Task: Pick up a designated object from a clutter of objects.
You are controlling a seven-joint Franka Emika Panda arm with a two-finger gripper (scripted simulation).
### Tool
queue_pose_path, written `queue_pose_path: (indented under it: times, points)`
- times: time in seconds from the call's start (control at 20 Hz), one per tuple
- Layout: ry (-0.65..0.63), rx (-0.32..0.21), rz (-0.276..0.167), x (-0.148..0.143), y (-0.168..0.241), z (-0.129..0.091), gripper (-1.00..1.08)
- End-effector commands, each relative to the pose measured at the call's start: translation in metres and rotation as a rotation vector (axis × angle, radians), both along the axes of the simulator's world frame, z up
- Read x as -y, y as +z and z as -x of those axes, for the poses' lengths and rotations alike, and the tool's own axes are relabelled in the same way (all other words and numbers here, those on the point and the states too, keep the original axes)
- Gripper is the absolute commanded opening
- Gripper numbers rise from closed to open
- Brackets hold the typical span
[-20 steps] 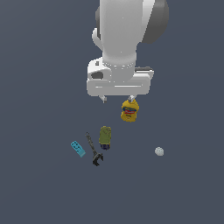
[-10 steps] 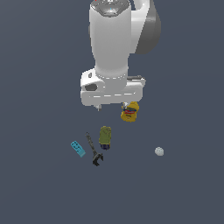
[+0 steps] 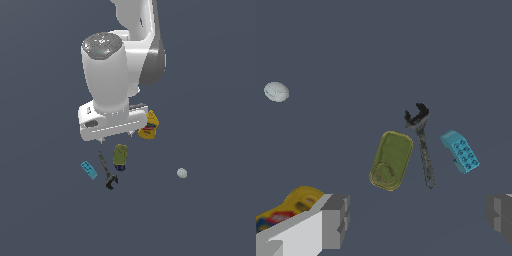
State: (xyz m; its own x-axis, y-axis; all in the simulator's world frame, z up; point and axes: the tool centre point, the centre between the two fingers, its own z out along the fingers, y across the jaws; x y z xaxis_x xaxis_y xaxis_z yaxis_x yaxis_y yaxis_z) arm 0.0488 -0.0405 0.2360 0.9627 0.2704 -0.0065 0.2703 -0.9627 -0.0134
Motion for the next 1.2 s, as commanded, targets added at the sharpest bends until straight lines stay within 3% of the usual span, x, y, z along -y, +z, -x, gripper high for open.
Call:
queue_pose_path:
  times: [0.0, 0.6, 1.15]
  points:
    - [0.047, 0.002, 0.0, 0.012, -0.013, -0.006, 1.0]
    - [0.267, 0.008, 0.003, 0.07, -0.079, -0.026, 1.0]
    - [0.449, 0.011, 0.007, 0.119, -0.137, -0.031, 1.0]
